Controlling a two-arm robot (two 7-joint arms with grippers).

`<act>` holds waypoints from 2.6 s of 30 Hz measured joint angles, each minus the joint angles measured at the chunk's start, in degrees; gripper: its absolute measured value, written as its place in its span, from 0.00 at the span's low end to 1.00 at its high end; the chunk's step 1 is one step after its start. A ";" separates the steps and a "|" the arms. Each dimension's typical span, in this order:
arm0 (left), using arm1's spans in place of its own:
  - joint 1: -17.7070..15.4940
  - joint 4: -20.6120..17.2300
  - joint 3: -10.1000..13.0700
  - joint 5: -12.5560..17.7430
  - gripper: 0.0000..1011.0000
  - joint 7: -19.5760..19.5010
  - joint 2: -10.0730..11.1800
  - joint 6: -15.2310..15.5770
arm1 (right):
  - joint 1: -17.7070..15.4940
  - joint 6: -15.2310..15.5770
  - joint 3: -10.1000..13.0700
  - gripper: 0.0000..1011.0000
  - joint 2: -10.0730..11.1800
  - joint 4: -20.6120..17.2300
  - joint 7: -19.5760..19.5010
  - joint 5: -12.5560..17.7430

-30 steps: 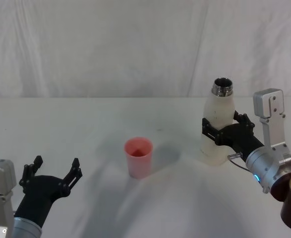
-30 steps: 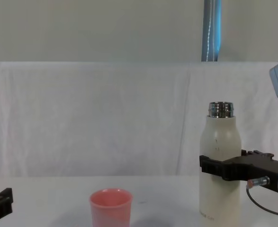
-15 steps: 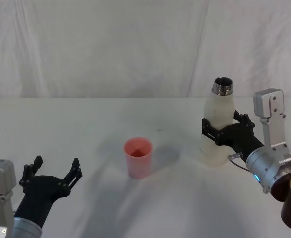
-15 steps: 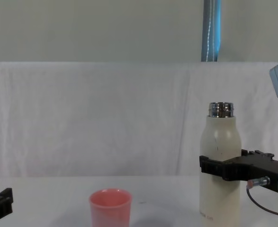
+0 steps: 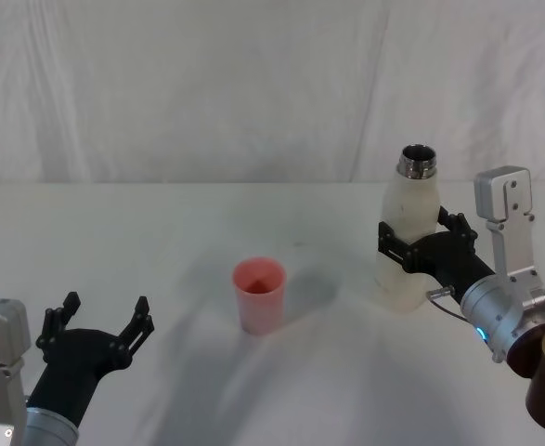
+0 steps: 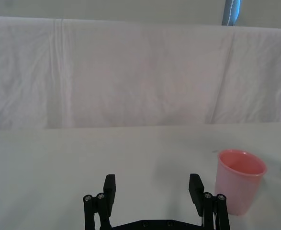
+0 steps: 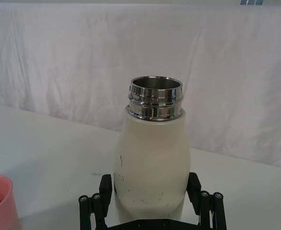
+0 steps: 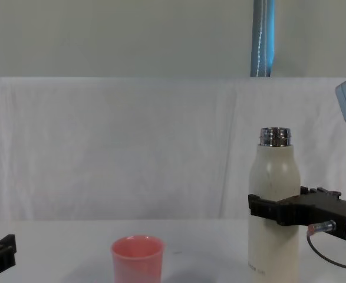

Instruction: Grasp the thermos with one hand and pour water into the cup lid.

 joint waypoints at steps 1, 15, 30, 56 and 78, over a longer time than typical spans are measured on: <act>0.00 0.00 0.00 0.00 0.99 0.00 0.00 0.00 | 0.00 0.00 0.00 0.99 0.00 0.00 0.00 0.00; 0.00 0.00 0.00 0.00 0.99 0.00 0.00 0.00 | 0.00 0.01 0.00 0.99 0.00 0.00 0.00 -0.01; 0.00 0.00 0.00 0.00 0.99 0.00 0.00 0.00 | -0.57 2.25 1.09 0.99 -0.41 -1.07 0.23 1.96; 0.00 0.00 0.00 0.00 0.99 0.00 0.00 0.00 | -2.58 5.31 1.17 0.99 1.25 -4.02 0.76 5.03; 0.00 0.00 0.00 0.00 0.99 0.00 0.00 0.00 | -9.34 5.26 3.86 0.99 2.82 -11.59 -0.39 8.03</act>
